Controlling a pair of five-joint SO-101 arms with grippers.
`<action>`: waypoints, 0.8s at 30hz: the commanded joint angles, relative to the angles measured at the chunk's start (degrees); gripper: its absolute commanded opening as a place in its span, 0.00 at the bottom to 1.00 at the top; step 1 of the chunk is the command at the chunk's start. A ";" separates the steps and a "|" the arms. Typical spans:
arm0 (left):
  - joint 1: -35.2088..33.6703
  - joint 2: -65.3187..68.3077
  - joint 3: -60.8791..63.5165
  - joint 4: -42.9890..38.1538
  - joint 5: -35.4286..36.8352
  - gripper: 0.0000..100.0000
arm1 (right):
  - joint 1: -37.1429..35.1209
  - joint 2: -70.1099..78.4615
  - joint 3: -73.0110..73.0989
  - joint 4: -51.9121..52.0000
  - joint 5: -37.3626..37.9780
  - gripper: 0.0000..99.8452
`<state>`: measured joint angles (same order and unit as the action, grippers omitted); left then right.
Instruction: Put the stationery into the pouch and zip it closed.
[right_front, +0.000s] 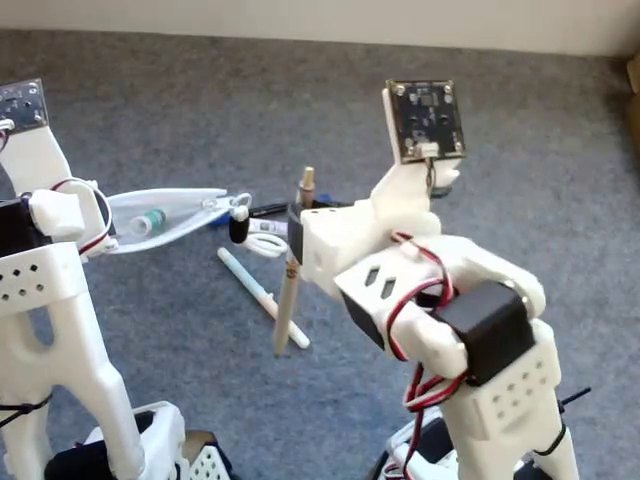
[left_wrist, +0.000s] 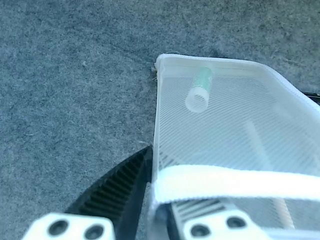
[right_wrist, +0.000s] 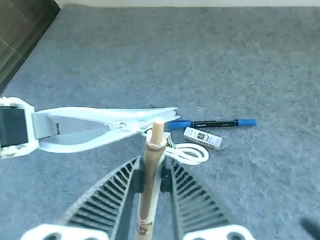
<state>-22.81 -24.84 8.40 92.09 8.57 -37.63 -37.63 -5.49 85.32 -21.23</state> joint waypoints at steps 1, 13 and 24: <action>-0.22 1.27 0.48 -0.97 0.44 0.01 | -0.57 -3.38 1.27 -5.32 0.70 0.01; -0.22 0.92 1.89 -1.41 0.44 0.01 | -0.66 -11.30 13.23 -24.40 0.70 0.01; -0.22 0.92 1.63 -1.41 0.44 0.01 | -0.66 -13.85 19.65 -40.48 0.70 0.01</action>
<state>-22.81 -24.84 9.89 92.09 8.57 -37.63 -49.93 14.55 48.40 -21.23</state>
